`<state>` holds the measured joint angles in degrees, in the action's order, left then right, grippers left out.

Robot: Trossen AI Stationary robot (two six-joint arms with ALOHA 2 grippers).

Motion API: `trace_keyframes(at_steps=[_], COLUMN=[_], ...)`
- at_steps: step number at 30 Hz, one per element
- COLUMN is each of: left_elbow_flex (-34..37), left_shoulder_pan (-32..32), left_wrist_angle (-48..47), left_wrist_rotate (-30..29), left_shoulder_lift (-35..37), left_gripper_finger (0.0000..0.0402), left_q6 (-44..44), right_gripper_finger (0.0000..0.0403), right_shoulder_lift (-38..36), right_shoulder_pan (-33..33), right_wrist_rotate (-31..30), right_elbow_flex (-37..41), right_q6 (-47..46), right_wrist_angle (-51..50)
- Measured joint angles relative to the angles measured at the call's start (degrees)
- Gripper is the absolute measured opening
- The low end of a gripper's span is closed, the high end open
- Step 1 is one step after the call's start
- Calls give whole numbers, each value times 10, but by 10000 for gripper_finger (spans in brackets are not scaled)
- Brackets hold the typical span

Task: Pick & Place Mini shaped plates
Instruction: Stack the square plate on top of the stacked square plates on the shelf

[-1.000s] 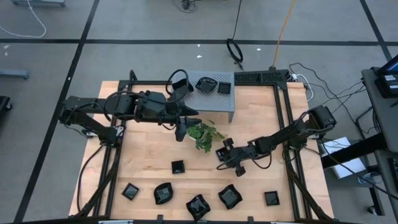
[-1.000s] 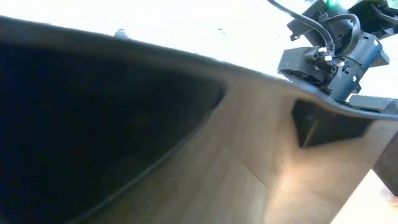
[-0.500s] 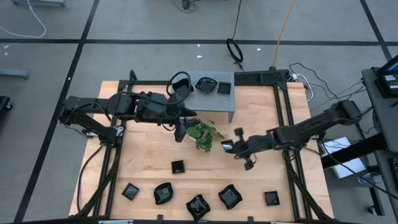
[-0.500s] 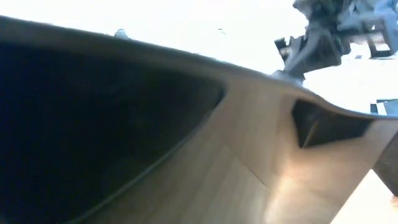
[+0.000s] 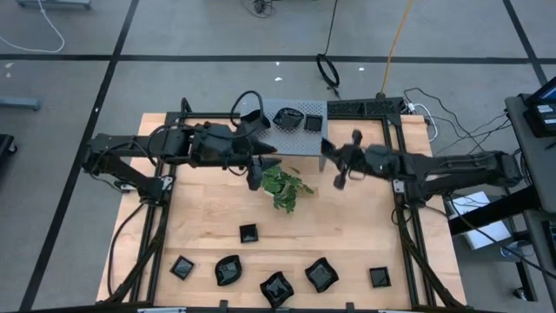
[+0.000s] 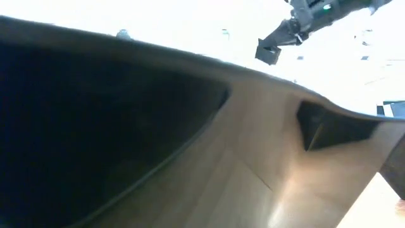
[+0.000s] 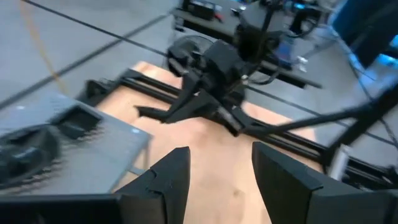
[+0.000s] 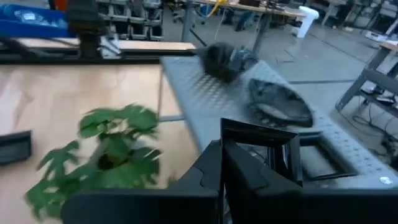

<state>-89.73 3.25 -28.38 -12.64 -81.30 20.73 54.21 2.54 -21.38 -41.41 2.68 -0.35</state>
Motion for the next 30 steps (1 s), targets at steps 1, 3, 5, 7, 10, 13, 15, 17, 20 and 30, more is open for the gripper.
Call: trace_keyframes(at_steps=[1,3,5,7,10,13,15,17,20,30], left_elbow_flex=[0,0,0,0,0,0,0,0,0,-1], left_shoulder_pan=[-5,-14,-24,-34,-51,-70,-85,-105,-138,-238], left_wrist_angle=[0,0,0,0,2,15,25,35,42,27], left_wrist_rotate=[-11,-35,-59,-82,-114,-147,-163,-170,-170,-157], left_shoulder_lift=[0,0,0,0,0,0,0,0,6,36], left_gripper_finger=[177,177,177,177,177,177,177,177,177,177], left_q6=[-1,-9,-27,-45,-84,-140,-180,-218,-253,-280], right_gripper_finger=[0,0,0,0,0,0,0,0,0,0], right_shoulder_lift=[3,11,24,39,68,104,132,160,198,255], right_shoulder_pan=[18,56,94,125,163,192,206,217,226,231], right_wrist_rotate=[15,47,77,104,141,155,156,156,157,186], right_elbow_flex=[-11,-34,-55,-72,-92,-111,-128,-146,-172,-195], right_q6=[2,4,7,16,41,64,76,89,116,203], right_wrist_angle=[-9,-38,-61,-66,-67,-69,-68,-69,-69,-79])
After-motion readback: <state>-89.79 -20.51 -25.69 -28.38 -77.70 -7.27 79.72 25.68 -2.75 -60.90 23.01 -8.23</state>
